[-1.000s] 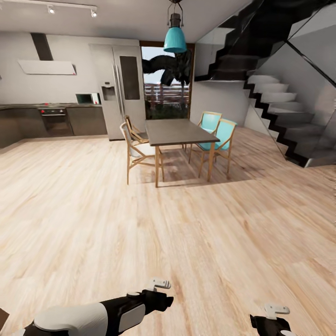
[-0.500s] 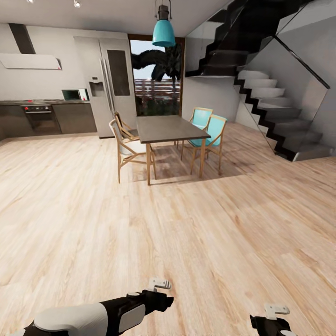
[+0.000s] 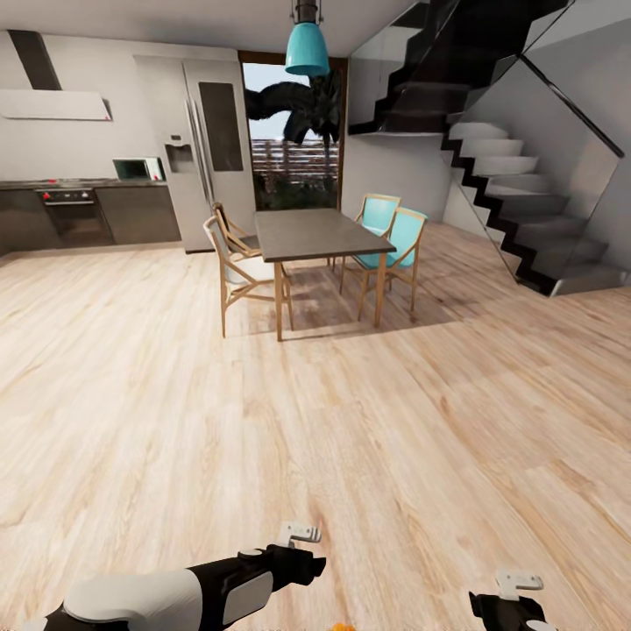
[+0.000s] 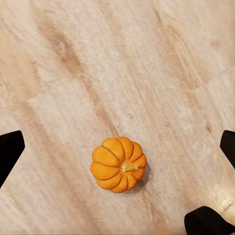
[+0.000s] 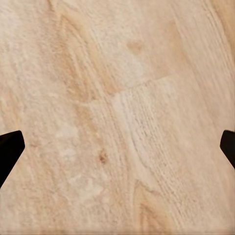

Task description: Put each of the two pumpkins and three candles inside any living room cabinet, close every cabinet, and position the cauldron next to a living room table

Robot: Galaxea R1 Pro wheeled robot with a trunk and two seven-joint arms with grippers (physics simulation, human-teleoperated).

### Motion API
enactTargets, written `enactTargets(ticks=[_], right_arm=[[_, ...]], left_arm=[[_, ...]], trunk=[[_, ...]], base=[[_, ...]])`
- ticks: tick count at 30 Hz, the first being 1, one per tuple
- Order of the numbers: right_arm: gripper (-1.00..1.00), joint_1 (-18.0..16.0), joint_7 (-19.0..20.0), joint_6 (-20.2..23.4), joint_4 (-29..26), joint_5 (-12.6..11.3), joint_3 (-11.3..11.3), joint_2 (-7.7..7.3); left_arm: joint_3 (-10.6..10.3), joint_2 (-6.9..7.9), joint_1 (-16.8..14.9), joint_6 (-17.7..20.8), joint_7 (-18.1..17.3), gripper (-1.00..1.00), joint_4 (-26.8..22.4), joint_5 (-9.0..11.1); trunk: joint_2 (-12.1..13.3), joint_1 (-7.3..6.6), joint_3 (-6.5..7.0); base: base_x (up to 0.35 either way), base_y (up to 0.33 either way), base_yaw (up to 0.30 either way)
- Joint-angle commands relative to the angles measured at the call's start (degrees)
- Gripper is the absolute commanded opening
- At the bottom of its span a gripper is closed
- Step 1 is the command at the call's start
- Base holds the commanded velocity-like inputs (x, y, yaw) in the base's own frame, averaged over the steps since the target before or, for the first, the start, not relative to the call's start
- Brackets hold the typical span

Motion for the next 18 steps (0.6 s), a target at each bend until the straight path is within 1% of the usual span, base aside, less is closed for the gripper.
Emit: enactTargets(ticks=[1, 15, 18], right_arm=[[1.00, 0.0, 0.0, 0.0, 0.0, 0.0, 0.0, 0.00], [1.00, 0.0, 0.0, -0.2, 0.0, 0.1, 0.1, -0.01], [1.00, 0.0, 0.0, -0.3, 0.0, 0.1, 0.1, -0.05]], left_arm=[[0.0, 0.00, 0.0, 0.0, 0.0, 1.00, 0.0, 0.0], [0.0, 0.00, 0.0, 0.0, 0.0, 1.00, 0.0, 0.0], [0.0, 0.01, 0.0, 0.0, 0.0, 1.00, 0.0, 0.0]], trunk=[[0.0, 0.00, -0.09], [0.0, 0.00, -1.38], [0.0, 0.00, -1.63]], base=[[-0.006, 0.000, 0.000], [-0.001, 0.000, 0.000], [-0.078, 0.000, 0.000]])
